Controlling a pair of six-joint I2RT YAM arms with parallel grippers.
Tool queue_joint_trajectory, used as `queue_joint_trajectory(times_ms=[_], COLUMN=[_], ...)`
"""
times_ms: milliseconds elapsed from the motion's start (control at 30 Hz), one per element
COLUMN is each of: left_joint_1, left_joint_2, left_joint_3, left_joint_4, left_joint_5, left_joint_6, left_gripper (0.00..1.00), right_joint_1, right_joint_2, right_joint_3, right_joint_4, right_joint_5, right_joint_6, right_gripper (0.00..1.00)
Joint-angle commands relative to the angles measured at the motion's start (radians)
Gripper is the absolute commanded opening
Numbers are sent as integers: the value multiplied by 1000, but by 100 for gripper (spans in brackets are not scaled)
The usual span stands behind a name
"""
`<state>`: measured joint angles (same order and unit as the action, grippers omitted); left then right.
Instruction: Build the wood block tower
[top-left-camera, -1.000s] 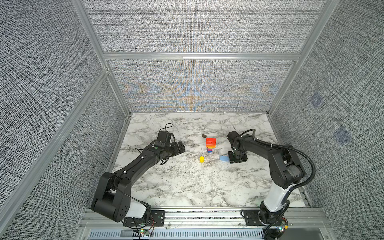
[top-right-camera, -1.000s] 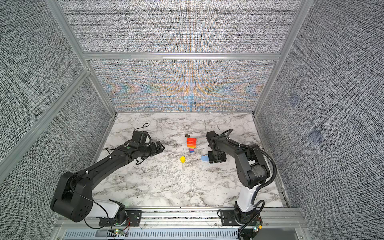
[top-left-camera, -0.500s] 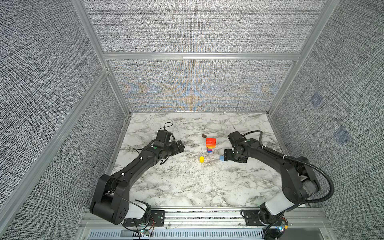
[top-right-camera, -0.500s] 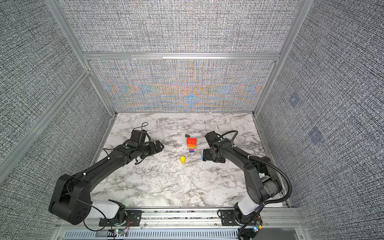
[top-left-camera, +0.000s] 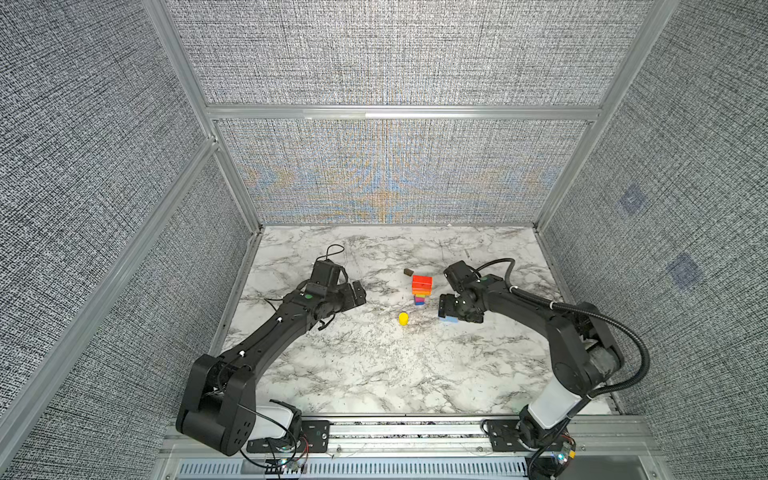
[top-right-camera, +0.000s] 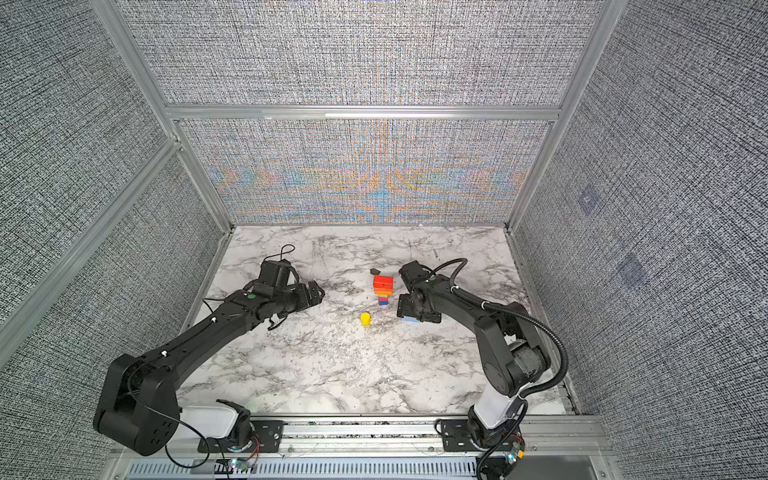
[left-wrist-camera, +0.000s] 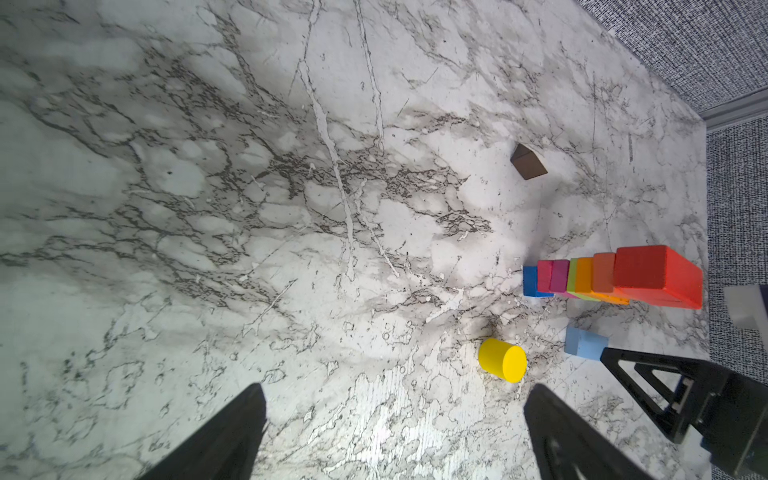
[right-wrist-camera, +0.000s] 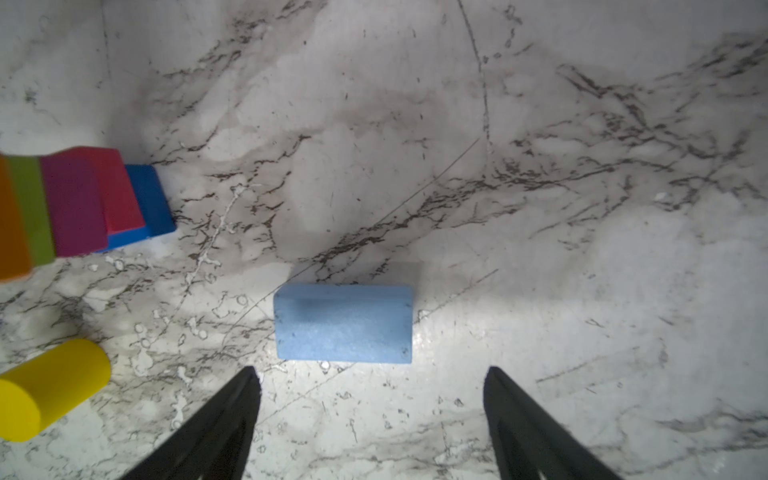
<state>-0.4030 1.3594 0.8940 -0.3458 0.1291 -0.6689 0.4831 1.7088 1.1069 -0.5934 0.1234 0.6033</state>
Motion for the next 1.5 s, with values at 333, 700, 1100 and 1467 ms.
queue_joint_trajectory(times_ms=[333, 700, 1100, 1467], left_joint_1=[3, 3, 3, 3], left_joint_2=[5, 20, 19, 62], left_joint_3=[17, 14, 13, 56], left_joint_4=[-22, -12, -10, 10], left_joint_5=[-39, -34, -34, 0], left_joint_6=[32, 34, 34, 26], left_gripper=[99, 99, 99, 99], right_joint_1=[15, 26, 27, 26], right_joint_2=[103, 143, 111, -22], right_joint_3=[58, 92, 108, 216], right_joint_4=[-4, -44, -94, -303], right_joint_5=[17, 38, 33, -11], right_joint_6=[-7, -31, -52, -126], right_gripper=[80, 66, 49, 50])
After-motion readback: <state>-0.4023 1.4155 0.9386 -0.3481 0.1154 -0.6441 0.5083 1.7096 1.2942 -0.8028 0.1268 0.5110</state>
